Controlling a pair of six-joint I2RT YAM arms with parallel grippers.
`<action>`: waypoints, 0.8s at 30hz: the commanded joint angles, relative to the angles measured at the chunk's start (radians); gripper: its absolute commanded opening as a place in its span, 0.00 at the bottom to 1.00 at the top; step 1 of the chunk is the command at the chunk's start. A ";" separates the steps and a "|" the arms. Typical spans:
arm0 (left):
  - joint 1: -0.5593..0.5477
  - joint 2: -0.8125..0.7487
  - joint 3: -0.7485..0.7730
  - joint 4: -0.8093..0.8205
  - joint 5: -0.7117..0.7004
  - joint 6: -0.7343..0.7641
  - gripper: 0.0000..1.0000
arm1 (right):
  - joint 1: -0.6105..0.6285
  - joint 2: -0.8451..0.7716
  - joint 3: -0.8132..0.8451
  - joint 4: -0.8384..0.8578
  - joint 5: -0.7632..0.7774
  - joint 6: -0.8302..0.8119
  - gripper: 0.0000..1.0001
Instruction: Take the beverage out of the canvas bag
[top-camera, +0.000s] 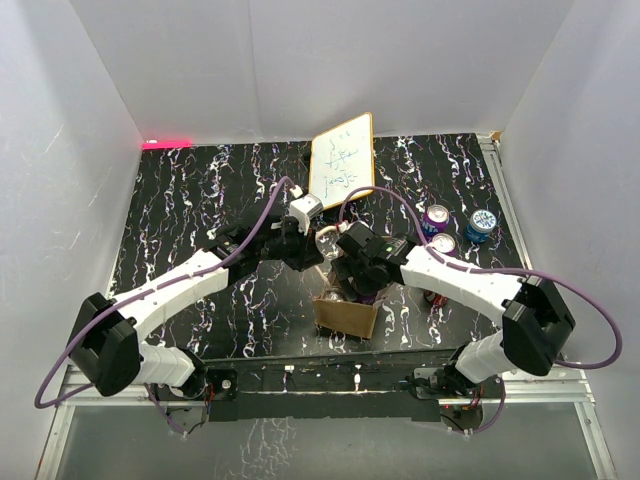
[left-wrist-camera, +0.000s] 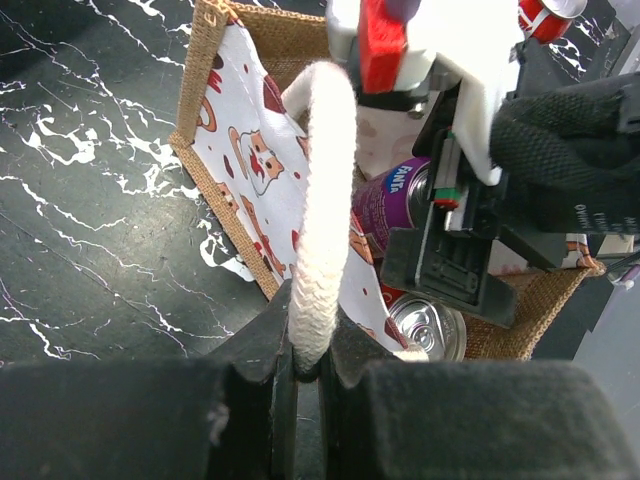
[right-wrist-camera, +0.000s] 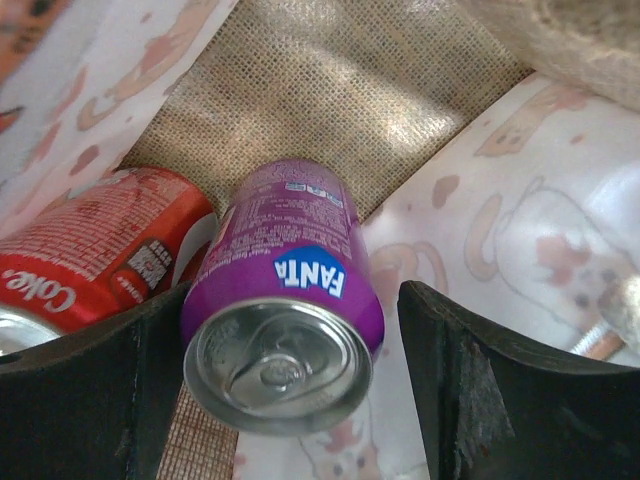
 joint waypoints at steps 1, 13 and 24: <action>0.001 0.008 0.025 -0.018 0.027 0.002 0.00 | 0.004 0.032 -0.025 0.099 0.039 0.022 0.83; 0.001 0.025 0.035 -0.030 0.017 0.008 0.00 | 0.004 0.002 -0.050 0.151 0.063 0.013 0.59; 0.001 0.035 0.040 -0.040 -0.013 0.012 0.00 | 0.004 -0.137 0.010 0.141 0.096 0.023 0.29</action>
